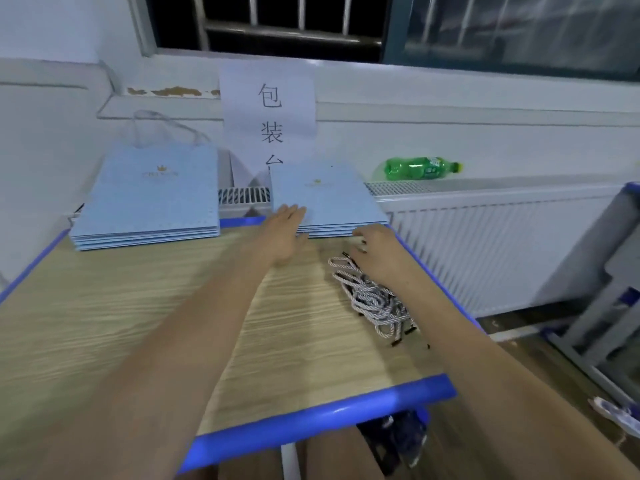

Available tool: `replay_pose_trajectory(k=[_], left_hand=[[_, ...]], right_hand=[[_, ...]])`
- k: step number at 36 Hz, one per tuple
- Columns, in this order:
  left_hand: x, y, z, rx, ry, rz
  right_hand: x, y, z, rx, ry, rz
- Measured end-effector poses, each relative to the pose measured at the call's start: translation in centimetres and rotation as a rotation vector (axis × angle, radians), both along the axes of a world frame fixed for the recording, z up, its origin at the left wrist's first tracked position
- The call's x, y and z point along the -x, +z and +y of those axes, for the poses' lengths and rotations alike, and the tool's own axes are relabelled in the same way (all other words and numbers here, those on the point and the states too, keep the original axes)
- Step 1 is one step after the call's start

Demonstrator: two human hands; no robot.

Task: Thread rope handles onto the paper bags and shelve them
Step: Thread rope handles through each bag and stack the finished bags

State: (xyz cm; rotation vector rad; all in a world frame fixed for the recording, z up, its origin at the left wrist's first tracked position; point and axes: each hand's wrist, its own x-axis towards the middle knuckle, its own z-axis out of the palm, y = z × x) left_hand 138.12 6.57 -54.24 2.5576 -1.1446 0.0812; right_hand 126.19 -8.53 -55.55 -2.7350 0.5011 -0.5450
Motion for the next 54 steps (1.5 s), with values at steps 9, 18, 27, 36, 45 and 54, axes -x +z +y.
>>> replay_pose_trajectory(k=[9, 18, 27, 36, 45, 54], left_hand=[[0.2, -0.5, 0.5, 0.022, 0.134, 0.165], [1.4, 1.2, 0.3, 0.393, 0.199, 0.579], [1.6, 2.4, 6.0, 1.079, 0.361, 0.794], [0.3, 2.6, 18.5, 1.252, 0.497, 0.778], [2.9, 0.2, 25.7, 0.515, 0.418, 0.477], [3.9, -1.2, 26.2, 0.234, 0.469, 0.193]], right_hand=[[-1.9, 1.7, -2.3, -0.279, -0.133, 0.132], [-1.2, 3.0, -0.7, -0.474, -0.235, -0.33], [-1.7, 4.2, 1.9, -1.339, -0.102, -0.842], [0.2, 3.4, 4.5, -1.461, 0.172, -0.642], [-1.3, 0.5, 7.1, -0.948, 0.207, -0.259], [-0.8, 1.4, 5.7, -0.159, 0.271, -0.059]])
